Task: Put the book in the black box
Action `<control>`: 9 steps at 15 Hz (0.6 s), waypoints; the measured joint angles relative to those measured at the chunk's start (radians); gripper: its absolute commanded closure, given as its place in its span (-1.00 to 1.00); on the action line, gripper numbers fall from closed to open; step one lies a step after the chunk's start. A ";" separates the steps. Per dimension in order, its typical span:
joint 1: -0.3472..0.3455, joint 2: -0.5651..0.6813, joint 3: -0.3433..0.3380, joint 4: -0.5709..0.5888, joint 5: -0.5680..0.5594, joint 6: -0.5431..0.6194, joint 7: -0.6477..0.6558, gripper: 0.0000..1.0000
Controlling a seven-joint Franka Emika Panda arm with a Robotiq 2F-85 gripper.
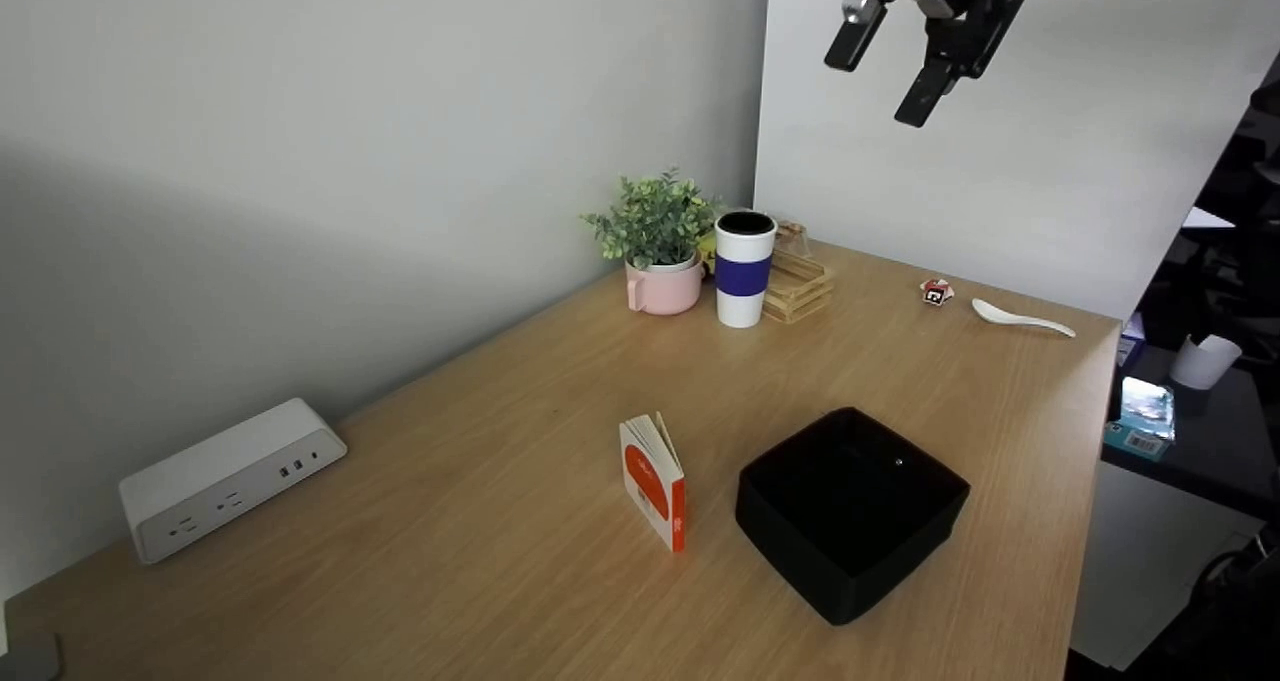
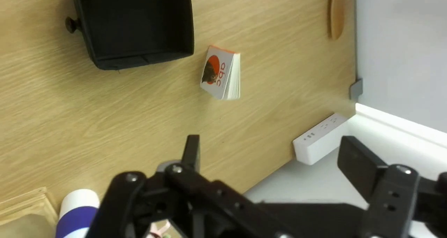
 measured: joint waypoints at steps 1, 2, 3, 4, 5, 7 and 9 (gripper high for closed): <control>0.002 0.000 0.013 -0.006 -0.050 0.036 0.075 -1.00; 0.004 0.000 0.025 -0.011 -0.106 0.064 0.155 -1.00; 0.005 0.002 0.036 -0.013 -0.169 0.081 0.238 -1.00; 0.005 0.005 0.044 -0.013 -0.235 0.087 0.324 -1.00; 0.005 0.008 0.051 -0.013 -0.301 0.087 0.408 -1.00; 0.006 0.025 0.063 -0.011 -0.441 0.083 0.581 -1.00; 0.011 0.055 0.071 -0.001 -0.557 0.053 0.734 -1.00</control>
